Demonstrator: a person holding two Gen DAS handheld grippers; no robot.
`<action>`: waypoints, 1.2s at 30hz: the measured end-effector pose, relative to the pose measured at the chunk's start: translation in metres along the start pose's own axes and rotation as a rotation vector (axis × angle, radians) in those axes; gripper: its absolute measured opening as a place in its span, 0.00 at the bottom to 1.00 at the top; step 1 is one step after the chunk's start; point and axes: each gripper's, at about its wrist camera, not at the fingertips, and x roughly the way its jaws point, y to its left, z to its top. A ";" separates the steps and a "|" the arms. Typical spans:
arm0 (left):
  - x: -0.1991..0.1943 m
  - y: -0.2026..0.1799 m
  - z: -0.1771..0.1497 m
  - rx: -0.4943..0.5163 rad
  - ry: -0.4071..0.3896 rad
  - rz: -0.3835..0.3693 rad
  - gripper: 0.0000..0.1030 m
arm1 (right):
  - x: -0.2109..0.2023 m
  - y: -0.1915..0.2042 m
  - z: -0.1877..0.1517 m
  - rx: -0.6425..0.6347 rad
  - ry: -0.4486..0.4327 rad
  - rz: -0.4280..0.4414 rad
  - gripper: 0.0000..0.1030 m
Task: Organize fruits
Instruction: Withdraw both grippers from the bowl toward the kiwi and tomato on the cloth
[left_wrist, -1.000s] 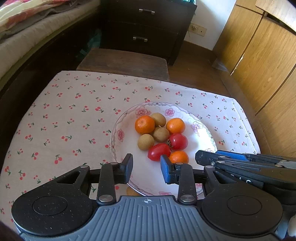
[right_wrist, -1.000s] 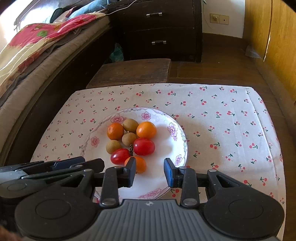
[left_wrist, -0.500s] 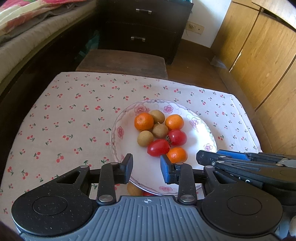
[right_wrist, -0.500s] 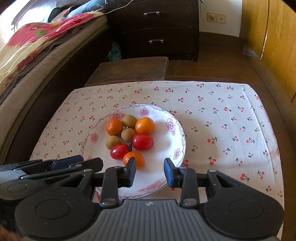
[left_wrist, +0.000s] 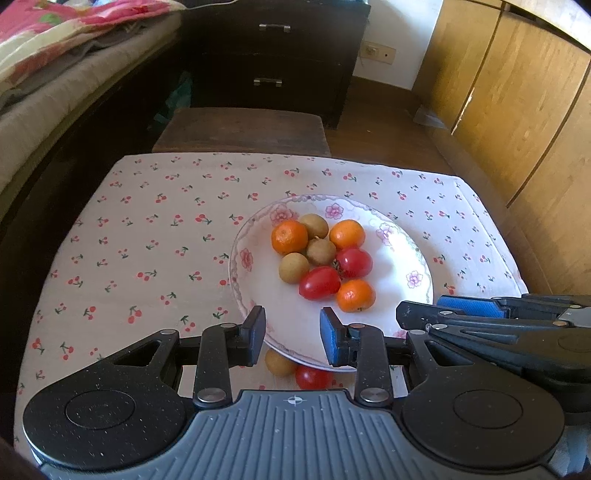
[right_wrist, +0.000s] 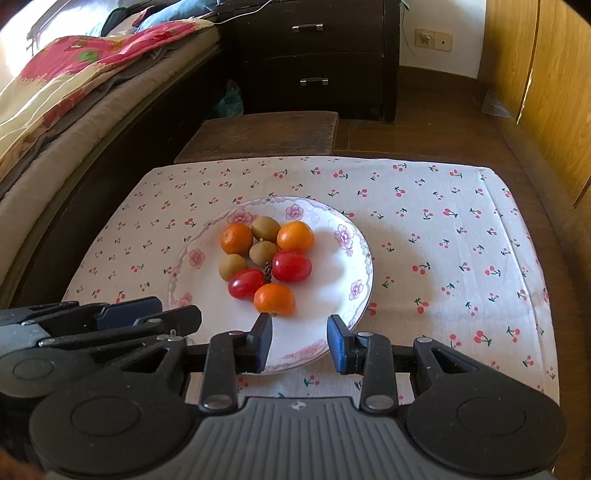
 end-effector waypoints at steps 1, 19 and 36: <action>-0.002 0.000 -0.001 0.006 -0.001 0.000 0.39 | -0.001 0.001 -0.001 -0.002 -0.001 -0.002 0.33; -0.018 0.010 -0.017 0.058 0.012 -0.003 0.36 | -0.011 0.020 -0.020 -0.010 0.011 -0.003 0.33; -0.024 0.036 -0.028 0.026 0.036 -0.032 0.50 | -0.007 0.028 -0.042 0.044 0.064 0.082 0.33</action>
